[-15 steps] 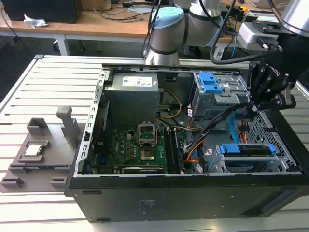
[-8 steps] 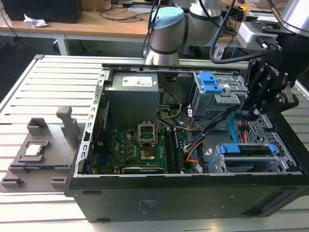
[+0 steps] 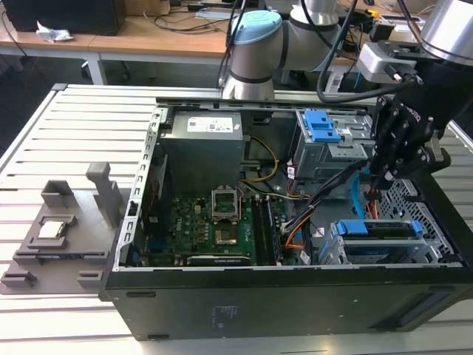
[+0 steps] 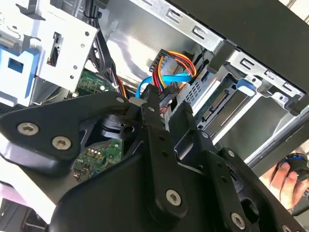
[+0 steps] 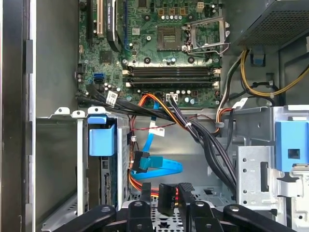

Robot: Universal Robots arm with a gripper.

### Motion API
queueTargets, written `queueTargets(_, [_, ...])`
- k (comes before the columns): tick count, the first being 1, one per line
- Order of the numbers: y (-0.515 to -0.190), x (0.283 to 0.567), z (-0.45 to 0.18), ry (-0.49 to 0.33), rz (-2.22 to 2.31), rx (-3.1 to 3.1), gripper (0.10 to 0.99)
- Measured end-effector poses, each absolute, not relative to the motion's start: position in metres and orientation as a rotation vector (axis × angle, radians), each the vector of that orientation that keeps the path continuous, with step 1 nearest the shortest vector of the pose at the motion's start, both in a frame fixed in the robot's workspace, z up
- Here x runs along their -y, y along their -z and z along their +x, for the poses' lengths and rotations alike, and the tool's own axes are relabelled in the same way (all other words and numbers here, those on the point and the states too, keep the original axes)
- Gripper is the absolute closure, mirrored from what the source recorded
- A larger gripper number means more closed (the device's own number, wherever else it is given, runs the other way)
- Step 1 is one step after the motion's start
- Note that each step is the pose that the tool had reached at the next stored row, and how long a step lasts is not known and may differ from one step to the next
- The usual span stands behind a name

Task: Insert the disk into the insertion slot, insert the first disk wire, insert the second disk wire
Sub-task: 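Insert the first disk wire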

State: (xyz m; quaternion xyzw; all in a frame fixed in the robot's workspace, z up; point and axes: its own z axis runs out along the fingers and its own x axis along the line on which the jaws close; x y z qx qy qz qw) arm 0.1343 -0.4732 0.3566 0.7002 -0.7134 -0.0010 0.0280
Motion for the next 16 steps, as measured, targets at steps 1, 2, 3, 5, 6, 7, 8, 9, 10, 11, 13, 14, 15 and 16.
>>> queueTargets(1, [-0.3547, 0.4729, 0.1343, -0.004, 2.158, 2.199, 0.725])
queueTargets(2, [-0.3545, 0.4729, 0.1343, -0.014, 2.153, 2.194, 0.725])
queueTargets(3, [-0.3545, 0.4729, 0.1343, -0.016, 2.152, 2.194, 0.725])
queueTargets(5, [-0.3544, 0.4729, 0.1343, -0.016, 2.152, 2.193, 0.725])
queueTargets(6, [-0.3544, 0.4729, 0.1343, -0.017, 2.152, 2.193, 0.725])
queueTargets(7, [-0.3544, 0.4729, 0.1343, -0.018, 2.151, 2.193, 0.725])
queueTargets(8, [-0.3544, 0.4729, 0.1343, -0.018, 2.151, 2.193, 0.725])
queueTargets(9, [-0.3544, 0.4729, 0.1343, -0.019, 2.151, 2.192, 0.741])
queueTargets(10, [-0.3544, 0.4729, 0.1343, -0.02, 2.151, 2.192, 0.808])
queueTargets(11, [-0.3544, 0.4729, 0.1343, -0.02, 2.15, 2.192, 0.871])
queueTargets(13, [-0.3544, 0.4729, 0.1343, -0.021, 2.15, 2.191, 0.918])
queueTargets(14, [-0.3544, 0.4728, 0.1343, -0.022, 2.149, 2.191, 0.918])
queueTargets(15, [-0.3544, 0.4729, 0.1343, -0.023, 2.149, 2.19, 0.918])
queueTargets(16, [-0.3545, 0.475, 0.1344, -0.023, 2.149, 2.19, 0.918])
